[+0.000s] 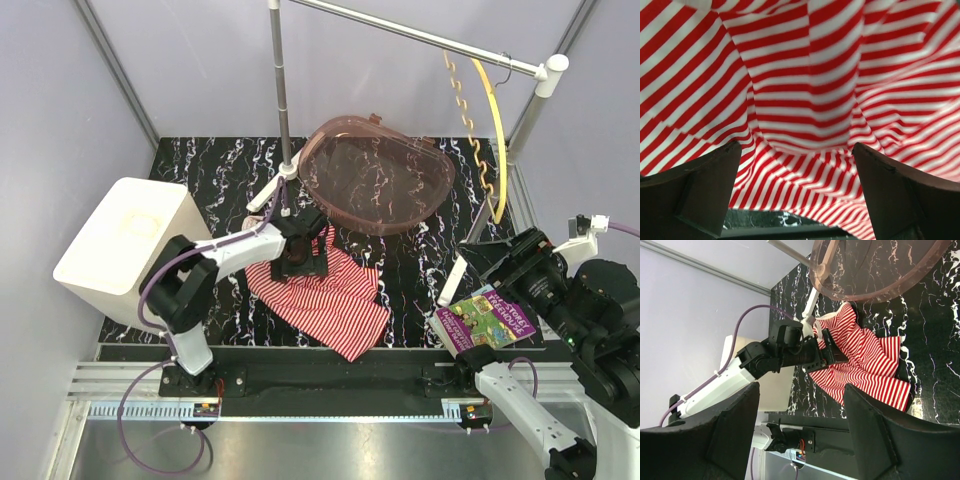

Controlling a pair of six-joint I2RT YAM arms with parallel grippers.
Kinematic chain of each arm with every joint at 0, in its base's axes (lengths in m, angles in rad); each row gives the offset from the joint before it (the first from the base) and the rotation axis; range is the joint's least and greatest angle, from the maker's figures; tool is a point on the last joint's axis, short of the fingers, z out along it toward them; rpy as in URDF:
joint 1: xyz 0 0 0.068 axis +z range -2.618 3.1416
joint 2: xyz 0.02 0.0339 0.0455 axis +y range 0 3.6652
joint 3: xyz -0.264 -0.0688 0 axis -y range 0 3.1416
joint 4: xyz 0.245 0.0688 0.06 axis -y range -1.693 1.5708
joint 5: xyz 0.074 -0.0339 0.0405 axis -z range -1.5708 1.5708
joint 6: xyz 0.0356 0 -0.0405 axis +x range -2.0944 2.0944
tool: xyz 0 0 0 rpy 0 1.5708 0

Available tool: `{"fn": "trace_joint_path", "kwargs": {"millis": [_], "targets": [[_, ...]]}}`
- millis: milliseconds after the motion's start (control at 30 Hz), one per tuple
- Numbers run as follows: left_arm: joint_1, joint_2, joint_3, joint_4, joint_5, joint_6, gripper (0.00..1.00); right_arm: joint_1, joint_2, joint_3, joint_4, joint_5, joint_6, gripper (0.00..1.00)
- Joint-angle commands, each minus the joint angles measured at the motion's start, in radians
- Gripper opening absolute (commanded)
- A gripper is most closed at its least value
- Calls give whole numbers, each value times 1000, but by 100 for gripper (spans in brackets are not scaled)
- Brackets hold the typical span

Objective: Remove the tank top from the hanger

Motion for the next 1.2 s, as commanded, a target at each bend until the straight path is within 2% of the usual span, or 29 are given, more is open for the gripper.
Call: {"fn": "trace_joint_path", "kwargs": {"millis": [0, 133, 233, 267, 333, 400, 433, 567, 700, 833, 933, 1167], "targets": [[3, 47, -19, 61, -63, -1, 96, 5, -24, -18, 38, 5, 25, 75], [3, 34, -85, 110, -63, 9, 84, 3, -39, -37, 36, 5, 34, 75], [3, 11, -157, 162, -45, 22, 70, 5, -42, -38, 31, 5, 34, 75], [3, -5, -184, 171, -27, 26, 56, 3, -42, -40, 33, 5, 34, 75], [3, -20, -203, 207, 12, 55, 42, 3, -45, -46, 28, 5, 29, 75], [0, -60, -224, 240, 96, 109, 19, 5, -47, -49, 28, 5, 22, 75], [-3, -77, -231, 260, 102, 117, 16, 3, -48, -54, 28, 5, 22, 75], [-24, -198, -237, 293, 162, 144, 11, 3, -39, -49, 27, 4, -6, 75], [-32, -385, -235, 305, 191, 161, 8, 5, -15, -37, 27, 5, -46, 75], [-29, -511, -249, 409, 254, 166, 5, 3, 2, -23, 27, 13, -93, 75], [-30, -549, -212, 437, 282, 157, 0, 5, 16, -6, 27, 13, -131, 76], [-11, -505, -44, 493, 335, 109, 0, 3, 39, 26, 22, 62, -202, 77]]}}
